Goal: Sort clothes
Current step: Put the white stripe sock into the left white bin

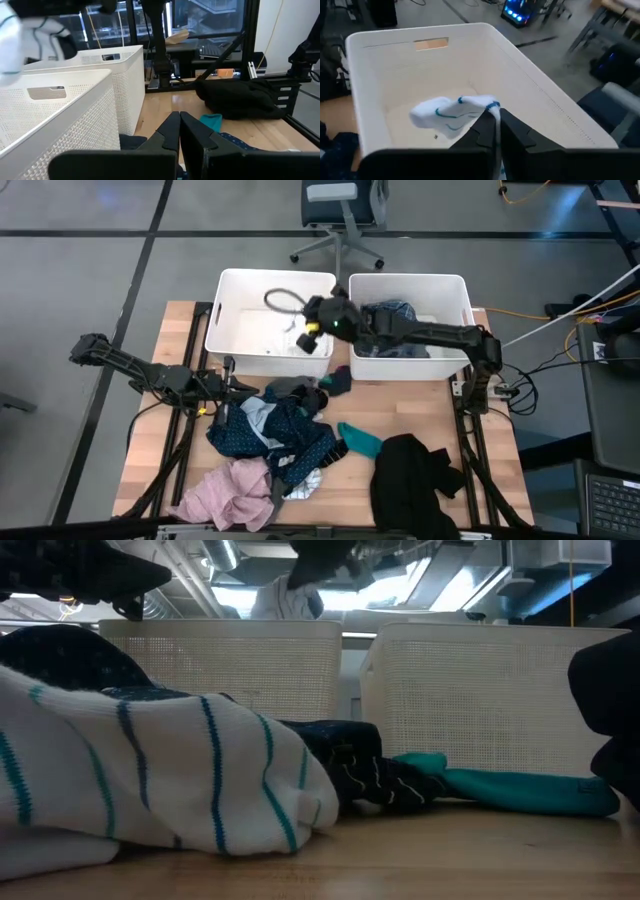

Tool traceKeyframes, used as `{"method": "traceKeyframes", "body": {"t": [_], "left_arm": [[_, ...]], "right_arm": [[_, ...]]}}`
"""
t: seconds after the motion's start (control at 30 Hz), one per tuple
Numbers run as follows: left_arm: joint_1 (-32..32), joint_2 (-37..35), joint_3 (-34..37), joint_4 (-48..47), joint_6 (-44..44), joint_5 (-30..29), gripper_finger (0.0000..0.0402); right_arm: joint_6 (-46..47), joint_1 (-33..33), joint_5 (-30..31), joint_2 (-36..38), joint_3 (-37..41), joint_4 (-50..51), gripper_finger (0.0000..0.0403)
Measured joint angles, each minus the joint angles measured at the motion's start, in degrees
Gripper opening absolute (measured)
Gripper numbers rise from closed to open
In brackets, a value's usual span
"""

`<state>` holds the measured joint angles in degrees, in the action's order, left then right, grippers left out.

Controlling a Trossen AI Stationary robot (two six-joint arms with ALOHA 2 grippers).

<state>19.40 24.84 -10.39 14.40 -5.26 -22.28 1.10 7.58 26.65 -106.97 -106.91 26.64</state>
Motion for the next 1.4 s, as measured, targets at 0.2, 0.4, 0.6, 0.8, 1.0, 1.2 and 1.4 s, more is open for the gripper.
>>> {"method": "traceKeyframes", "body": {"t": [0.2,0.4,0.6,0.8,1.0,1.2,1.4], "left_arm": [[0.0,0.0,0.0,0.0,-0.8,0.0,0.0001],[0.0,0.0,0.0,0.0,-0.9,0.0,0.0001],[0.0,0.0,0.0,0.0,-0.9,0.0,0.0001],[0.0,0.0,0.0,-0.2,-0.8,0.0,0.0001],[0.0,0.0,0.0,-0.3,-0.9,0.0,0.0001],[0.0,0.0,0.0,-0.3,-1.7,0.0,0.0001],[0.0,0.0,0.0,-0.3,-1.2,0.0,0.0001]], "right_arm": [[4.5,4.2,-5.8,-1.2,0.1,0.6,0.0019],[8.6,6.2,-13.5,-4.2,0.1,0.5,0.0023],[8.8,6.3,-14.1,-5.6,0.1,0.7,0.0105],[9.0,6.3,-14.5,-5.2,0.1,0.3,0.0221],[9.0,4.6,-13.9,-0.5,0.1,3.4,0.0268],[10.2,-1.2,-13.8,6.9,0.1,9.3,0.0265],[12.1,-11.5,-13.8,11.6,0.0,16.4,0.0260]]}}
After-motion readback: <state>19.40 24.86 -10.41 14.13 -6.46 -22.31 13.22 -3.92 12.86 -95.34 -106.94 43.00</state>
